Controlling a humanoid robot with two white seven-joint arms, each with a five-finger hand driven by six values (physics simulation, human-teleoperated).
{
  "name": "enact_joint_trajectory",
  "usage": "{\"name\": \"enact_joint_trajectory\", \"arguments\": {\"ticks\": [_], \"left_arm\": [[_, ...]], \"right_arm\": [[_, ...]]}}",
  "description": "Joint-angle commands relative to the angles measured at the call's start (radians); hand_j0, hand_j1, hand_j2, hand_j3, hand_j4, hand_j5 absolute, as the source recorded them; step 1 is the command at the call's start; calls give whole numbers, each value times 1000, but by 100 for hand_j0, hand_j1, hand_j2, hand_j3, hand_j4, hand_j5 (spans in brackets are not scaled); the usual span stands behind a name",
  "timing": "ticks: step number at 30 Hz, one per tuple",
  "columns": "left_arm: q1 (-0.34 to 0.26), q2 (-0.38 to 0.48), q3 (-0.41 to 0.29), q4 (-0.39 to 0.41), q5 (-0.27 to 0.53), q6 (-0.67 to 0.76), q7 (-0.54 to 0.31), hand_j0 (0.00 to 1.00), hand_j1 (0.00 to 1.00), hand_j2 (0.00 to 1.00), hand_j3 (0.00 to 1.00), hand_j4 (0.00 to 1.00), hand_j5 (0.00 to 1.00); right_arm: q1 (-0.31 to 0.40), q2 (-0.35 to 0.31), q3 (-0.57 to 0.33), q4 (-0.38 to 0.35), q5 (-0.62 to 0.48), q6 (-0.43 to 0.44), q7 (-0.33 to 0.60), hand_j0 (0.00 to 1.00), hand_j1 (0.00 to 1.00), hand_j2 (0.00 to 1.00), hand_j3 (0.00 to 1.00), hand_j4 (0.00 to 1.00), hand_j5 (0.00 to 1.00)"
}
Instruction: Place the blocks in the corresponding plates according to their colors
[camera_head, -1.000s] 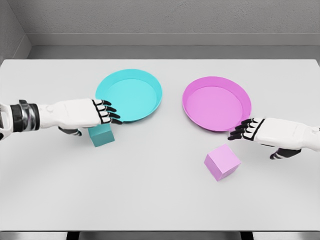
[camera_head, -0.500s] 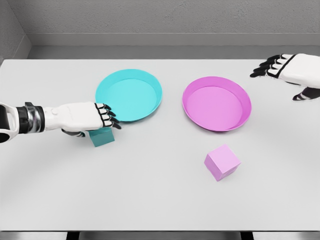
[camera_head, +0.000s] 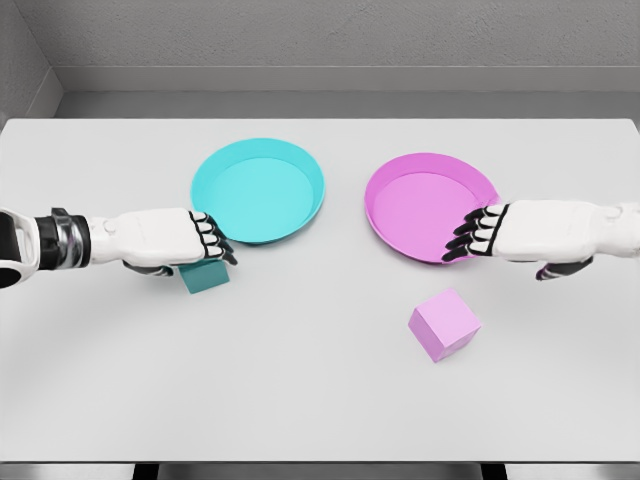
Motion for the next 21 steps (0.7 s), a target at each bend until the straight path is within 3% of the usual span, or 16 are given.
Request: {"name": "enact_joint_trajectory", "arguments": {"ticks": [1,5,10,14,21], "left_arm": [[0,-2,-1,0,-8,0,-1,82,82,82,82,82,82],[0,-2,-2,0,-8,0,-1,67,67,67,67,67,67],[0,-2,-2,-1,-6,0,-1,63,63,63,63,63,63],[0,-2,-7,-6,-6,0,-1,51,51,51,51,51,51],[-28,9,-1,-15,40,0,0,44,44,44,44,44,44]], "right_arm": [[0,17,44,-8,-7,2,0,100,100,100,100,100,100],[-17,43,46,-9,-20,2,0,100,100,100,100,100,100],[-28,51,47,-11,-53,2,0,100,100,100,100,100,100],[-35,55,66,-11,-53,2,0,100,100,100,100,100,100],[-51,58,169,-14,-51,2,0,100,100,100,100,100,100]]}}
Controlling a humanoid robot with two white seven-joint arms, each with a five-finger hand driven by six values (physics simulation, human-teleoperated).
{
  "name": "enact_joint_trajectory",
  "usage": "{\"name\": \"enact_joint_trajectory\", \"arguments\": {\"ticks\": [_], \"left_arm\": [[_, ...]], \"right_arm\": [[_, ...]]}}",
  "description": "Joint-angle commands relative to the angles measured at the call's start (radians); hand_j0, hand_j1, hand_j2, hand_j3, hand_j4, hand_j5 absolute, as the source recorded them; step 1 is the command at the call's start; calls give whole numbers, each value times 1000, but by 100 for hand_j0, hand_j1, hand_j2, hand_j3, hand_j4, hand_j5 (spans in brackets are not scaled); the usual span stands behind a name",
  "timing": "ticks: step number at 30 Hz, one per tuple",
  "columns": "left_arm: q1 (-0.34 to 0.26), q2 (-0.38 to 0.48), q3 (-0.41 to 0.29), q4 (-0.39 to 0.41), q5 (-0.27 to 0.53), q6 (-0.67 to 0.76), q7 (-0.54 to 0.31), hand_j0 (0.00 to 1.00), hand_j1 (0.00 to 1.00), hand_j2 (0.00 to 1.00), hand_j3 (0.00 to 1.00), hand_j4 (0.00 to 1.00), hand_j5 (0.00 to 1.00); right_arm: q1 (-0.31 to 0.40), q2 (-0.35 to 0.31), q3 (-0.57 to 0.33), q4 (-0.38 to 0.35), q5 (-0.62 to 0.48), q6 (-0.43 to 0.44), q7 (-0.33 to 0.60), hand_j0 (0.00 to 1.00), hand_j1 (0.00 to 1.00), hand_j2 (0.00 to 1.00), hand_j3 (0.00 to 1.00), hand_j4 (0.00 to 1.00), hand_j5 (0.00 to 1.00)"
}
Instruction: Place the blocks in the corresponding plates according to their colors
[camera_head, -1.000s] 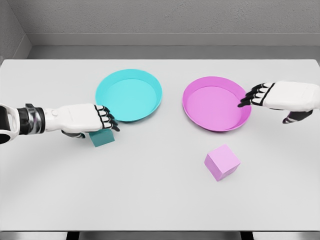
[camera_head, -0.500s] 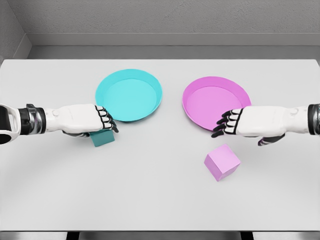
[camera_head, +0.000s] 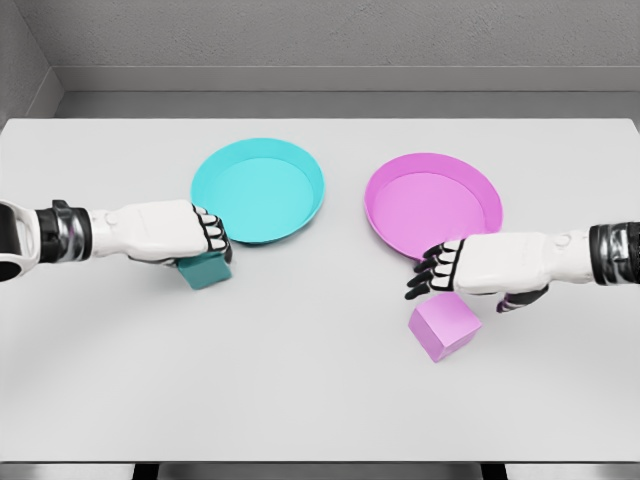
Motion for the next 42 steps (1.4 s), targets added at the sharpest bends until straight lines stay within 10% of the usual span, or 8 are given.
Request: {"name": "enact_joint_trajectory", "arguments": {"ticks": [1,19,30,42], "left_arm": [[2,14,6,-2,49,1,0,44,44,44,44,44,44],[-75,31,43,84,147,1,0,41,41,41,41,41,41],[-207,-256,34,451,136,1,-79,41,41,41,41,41,41],[-229,-347,31,471,133,1,-96,47,47,47,47,47,47]], "right_arm": [[0,2,27,-1,-5,2,0,100,100,100,100,100,100],[-14,15,111,0,-5,2,0,88,88,88,88,88,88],[-11,18,108,4,-5,2,0,78,78,78,78,78,78],[-9,40,1,77,-68,2,0,77,77,77,77,77,77]]}}
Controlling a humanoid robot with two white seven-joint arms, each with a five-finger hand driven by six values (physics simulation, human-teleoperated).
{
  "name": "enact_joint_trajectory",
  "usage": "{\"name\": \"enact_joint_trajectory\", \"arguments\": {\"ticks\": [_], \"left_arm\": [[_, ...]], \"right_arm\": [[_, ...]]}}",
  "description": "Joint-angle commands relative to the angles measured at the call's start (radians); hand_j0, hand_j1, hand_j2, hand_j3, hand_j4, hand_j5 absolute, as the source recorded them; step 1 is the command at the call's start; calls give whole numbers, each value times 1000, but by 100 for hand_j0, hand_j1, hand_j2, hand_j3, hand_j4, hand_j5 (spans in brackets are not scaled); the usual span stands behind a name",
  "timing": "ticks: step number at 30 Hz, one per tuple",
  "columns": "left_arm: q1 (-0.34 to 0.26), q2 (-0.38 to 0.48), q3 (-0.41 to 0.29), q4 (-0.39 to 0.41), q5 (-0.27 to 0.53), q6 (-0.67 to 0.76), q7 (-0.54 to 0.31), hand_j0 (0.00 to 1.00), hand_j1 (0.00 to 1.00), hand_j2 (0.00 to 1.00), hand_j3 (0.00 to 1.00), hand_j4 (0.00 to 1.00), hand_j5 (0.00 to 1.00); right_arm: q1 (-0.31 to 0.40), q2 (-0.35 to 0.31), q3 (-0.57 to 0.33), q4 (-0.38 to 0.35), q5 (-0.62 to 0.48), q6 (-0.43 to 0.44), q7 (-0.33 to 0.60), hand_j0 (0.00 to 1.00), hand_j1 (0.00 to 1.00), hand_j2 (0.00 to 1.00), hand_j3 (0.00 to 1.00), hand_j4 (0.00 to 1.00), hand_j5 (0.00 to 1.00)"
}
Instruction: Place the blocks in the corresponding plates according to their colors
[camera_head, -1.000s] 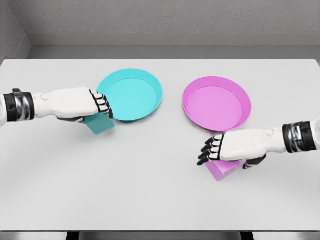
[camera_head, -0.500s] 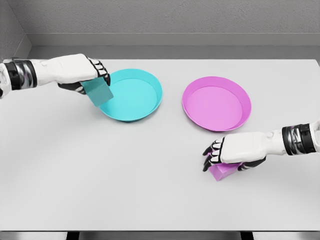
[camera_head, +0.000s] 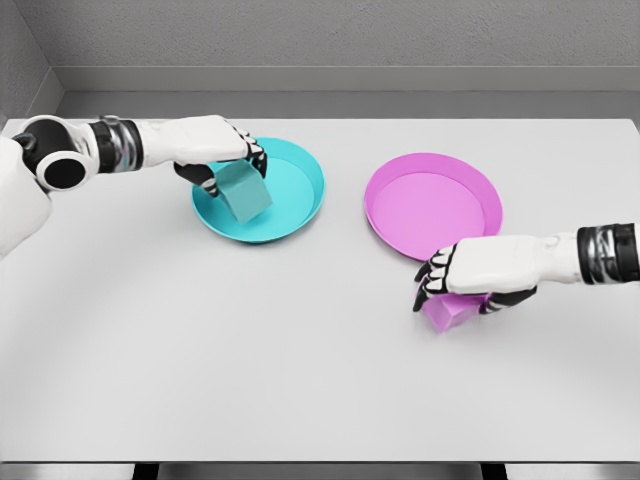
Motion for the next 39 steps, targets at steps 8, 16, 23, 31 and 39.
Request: {"name": "enact_joint_trajectory", "arguments": {"ticks": [8,16,23,31,39], "left_arm": [[-5,-7,6,61,18,2,4,100,100,100,100,100,100],[-11,125,6,51,250,2,9,100,100,100,100,100,100],[25,225,8,60,294,2,9,100,100,100,100,100,100],[66,225,6,80,293,2,9,100,100,100,100,100,100],[67,234,4,89,293,2,9,100,100,100,100,100,100]], "right_arm": [[-8,33,-87,62,-79,3,0,77,77,77,77,77,77],[-23,33,-156,132,-146,3,0,77,77,77,77,77,77],[-90,135,-187,299,-180,3,0,77,77,77,77,77,77],[-81,145,-345,459,-178,3,0,100,100,100,100,100,100],[-57,121,-351,459,-169,3,0,100,100,100,100,100,100]]}}
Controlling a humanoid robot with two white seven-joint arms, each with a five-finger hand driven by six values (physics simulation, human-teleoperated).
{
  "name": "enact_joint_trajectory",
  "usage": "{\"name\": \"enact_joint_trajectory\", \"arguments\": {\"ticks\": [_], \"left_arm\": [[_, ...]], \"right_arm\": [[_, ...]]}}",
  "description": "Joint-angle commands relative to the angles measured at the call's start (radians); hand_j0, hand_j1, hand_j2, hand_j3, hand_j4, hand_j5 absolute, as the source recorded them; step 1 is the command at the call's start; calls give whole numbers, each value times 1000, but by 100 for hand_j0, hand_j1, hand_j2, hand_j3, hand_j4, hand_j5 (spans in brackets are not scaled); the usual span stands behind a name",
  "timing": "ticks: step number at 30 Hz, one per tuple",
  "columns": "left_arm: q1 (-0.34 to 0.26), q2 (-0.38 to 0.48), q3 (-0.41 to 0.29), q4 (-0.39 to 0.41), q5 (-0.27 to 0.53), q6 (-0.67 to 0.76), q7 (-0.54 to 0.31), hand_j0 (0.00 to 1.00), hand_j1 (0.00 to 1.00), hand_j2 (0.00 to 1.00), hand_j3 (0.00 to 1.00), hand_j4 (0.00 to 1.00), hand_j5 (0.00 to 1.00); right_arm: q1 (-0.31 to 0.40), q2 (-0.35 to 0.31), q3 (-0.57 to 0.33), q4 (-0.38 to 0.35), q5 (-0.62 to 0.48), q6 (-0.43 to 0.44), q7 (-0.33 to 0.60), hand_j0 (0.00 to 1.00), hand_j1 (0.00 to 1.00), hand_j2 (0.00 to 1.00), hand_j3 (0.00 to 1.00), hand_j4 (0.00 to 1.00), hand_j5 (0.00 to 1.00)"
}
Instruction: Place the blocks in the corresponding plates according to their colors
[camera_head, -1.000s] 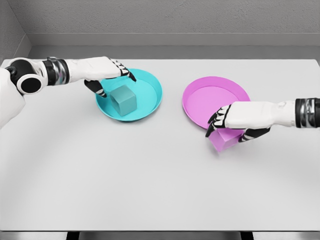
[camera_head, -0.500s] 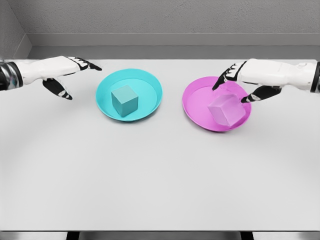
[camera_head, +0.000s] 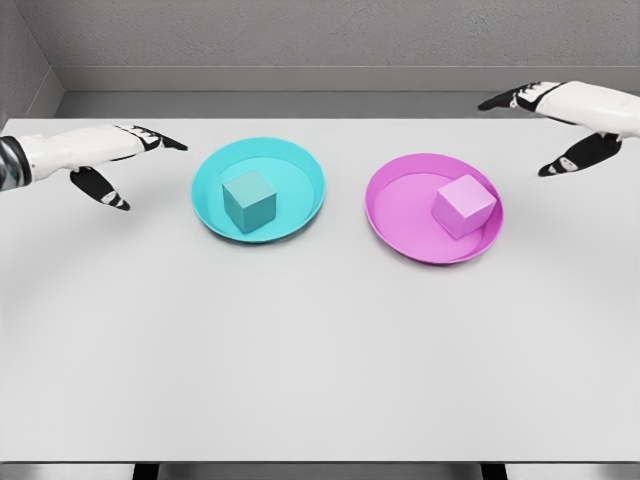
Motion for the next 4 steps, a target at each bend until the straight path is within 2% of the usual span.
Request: {"name": "enact_joint_trajectory", "arguments": {"ticks": [1,4], "left_arm": [[0,4,2,3,6,2,0,100,100,100,100,100,100],[2,11,2,3,6,2,0,100,100,100,100,100,100]], "right_arm": [[2,-6,-5,2,-7,3,0,100,100,100,100,100,100],[2,-7,-5,2,-5,3,0,100,100,100,100,100,100]]}}
